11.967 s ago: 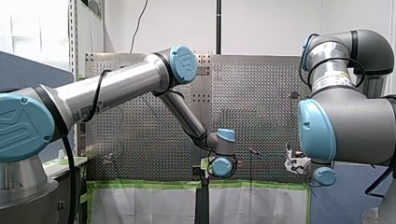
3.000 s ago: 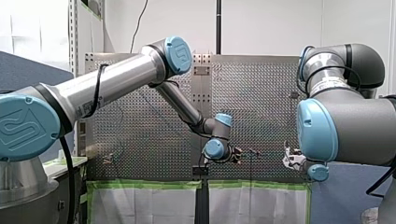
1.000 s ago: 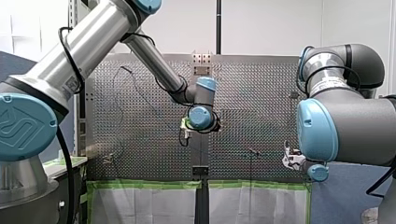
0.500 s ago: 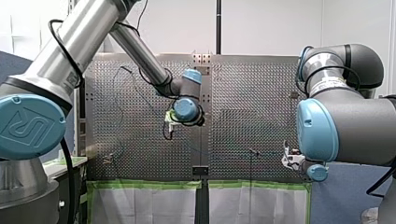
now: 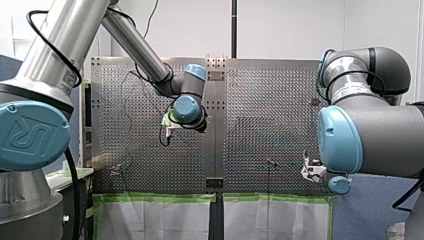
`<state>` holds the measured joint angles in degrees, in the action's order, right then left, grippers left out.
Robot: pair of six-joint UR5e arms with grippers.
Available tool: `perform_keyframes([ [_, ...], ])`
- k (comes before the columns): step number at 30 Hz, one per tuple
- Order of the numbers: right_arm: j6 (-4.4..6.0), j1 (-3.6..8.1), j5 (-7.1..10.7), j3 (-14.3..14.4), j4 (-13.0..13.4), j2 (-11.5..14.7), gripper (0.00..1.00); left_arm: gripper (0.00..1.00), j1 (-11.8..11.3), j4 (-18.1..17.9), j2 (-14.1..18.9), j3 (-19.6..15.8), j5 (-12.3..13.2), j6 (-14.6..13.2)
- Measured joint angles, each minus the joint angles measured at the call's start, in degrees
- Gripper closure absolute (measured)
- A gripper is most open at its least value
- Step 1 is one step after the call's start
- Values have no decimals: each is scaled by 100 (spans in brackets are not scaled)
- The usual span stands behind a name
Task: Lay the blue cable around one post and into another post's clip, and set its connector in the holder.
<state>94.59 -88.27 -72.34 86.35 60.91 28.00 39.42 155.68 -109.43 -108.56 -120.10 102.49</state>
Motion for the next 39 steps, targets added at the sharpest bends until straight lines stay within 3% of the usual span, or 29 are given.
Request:
perform_keyframes([
  [11, 0, -3, 0, 1, 2, -5, 100, 0, -135, -108, 569, -568, -567, 306],
  [20, 0, -8, 0, 1, 10, -16, 100, 0, -454, -126, 995, -994, -941, 454],
  [39, 0, -44, 0, 1, 34, -50, 100, 0, -1401, -857, 1946, -1945, -112, 1285],
])
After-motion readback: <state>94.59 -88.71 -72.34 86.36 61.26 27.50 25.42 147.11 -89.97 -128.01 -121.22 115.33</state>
